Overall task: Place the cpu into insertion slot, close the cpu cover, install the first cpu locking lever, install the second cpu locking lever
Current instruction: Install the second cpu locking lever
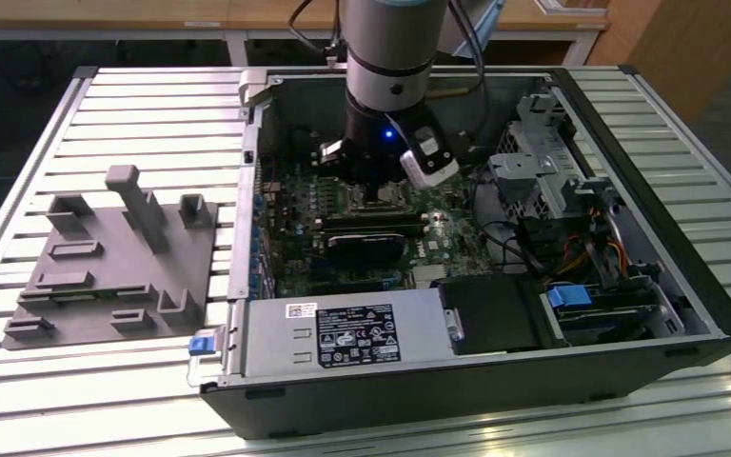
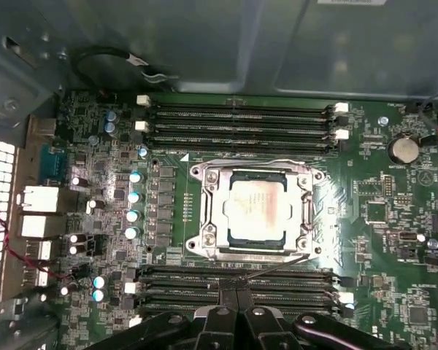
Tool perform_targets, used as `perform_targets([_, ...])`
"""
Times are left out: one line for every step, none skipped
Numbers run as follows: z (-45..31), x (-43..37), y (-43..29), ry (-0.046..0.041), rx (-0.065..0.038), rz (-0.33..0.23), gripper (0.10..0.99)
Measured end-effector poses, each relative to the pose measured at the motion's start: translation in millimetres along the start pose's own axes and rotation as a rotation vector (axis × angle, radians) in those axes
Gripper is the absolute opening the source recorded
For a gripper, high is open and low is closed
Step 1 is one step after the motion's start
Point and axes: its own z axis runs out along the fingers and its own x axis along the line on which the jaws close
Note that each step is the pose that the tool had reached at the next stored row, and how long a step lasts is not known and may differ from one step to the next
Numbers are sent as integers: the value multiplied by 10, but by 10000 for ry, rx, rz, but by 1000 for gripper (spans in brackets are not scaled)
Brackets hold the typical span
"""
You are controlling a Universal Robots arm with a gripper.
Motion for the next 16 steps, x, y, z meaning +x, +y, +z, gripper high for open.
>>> perform_targets([13,3,-2,0,-2,0,110])
perform_targets([58,11,-8,0,-15,-1,110])
perform_targets([70,21,-9,0,-26,1,110])
perform_targets([80,37,-10,0,-42,0,110])
perform_targets([87,56,-12,0,-70,0,110])
perform_targets([94,75,-12,-1,-106,0,110])
perform_targets([102,89,-12,-2,-148,0,110])
perform_targets([112,94,-13,-4,-177,3,110])
perform_targets([120,96,-15,-7,-202,14,110])
perform_targets([124,100,-17,-9,-242,31,110])
perform_targets([130,104,-19,-12,-291,48,110])
perform_targets([138,111,-23,-16,-328,61,110])
perform_targets([147,116,-27,-17,-352,70,110])
perform_targets([157,121,-32,-19,-374,74,110])
perform_targets([168,126,-36,-20,-389,77,110])
perform_targets([179,132,-42,-20,-399,78,110])
